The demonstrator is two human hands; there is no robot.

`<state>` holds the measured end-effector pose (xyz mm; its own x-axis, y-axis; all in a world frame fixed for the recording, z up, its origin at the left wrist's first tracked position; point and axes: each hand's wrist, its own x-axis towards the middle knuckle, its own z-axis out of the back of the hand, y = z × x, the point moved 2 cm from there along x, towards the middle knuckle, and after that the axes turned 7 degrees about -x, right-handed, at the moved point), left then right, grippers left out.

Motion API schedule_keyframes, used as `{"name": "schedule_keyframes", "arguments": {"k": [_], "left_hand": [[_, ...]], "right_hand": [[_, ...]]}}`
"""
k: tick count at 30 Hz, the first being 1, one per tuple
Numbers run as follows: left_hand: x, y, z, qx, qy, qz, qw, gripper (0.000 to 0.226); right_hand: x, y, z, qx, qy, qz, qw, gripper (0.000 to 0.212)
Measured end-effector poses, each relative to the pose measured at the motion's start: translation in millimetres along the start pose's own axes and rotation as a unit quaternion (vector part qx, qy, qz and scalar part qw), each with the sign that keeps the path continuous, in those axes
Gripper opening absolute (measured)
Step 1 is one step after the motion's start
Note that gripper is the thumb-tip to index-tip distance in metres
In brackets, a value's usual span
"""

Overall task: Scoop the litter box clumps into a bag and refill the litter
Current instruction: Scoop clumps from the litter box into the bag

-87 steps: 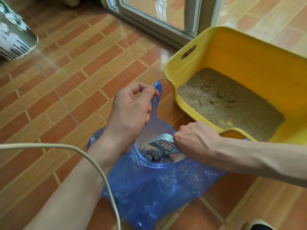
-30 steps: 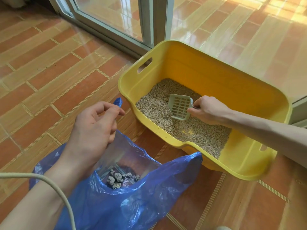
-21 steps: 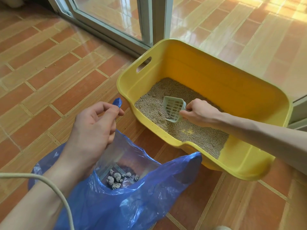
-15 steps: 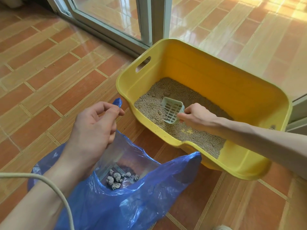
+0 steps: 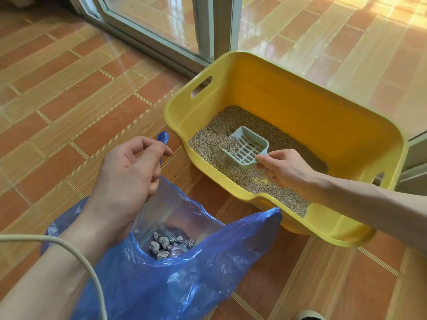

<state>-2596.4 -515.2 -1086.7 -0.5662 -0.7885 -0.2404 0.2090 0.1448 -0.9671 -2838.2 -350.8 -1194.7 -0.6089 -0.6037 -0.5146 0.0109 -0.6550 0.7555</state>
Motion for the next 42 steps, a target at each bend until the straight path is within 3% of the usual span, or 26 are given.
{"name": "schedule_keyframes", "arguments": {"k": [20,28,37,42], "left_hand": [[0.8,1.2,-2.0,-0.002,0.007,-0.003,1.000,0.021],[-1.1,-0.2,-0.9,-0.007,0.009,-0.003,1.000,0.021],[-4.7,-5.6,5.5,-0.009,0.011,-0.008,1.000,0.022],[-5.5,-11.5,9.6,-0.018,0.001,-0.012,1.000,0.023]], "right_hand": [[-7.6,6.1,-10.0,0.103,0.010,-0.021,0.994,0.034],[-14.6,12.9,-6.4,0.070,0.007,-0.001,0.998,0.037],[-53.8,34.6,-1.3,0.039,0.133,0.030,0.990,0.041],[-70.6,56.7,-3.0,-0.065,0.218,0.051,0.972,0.044]]}}
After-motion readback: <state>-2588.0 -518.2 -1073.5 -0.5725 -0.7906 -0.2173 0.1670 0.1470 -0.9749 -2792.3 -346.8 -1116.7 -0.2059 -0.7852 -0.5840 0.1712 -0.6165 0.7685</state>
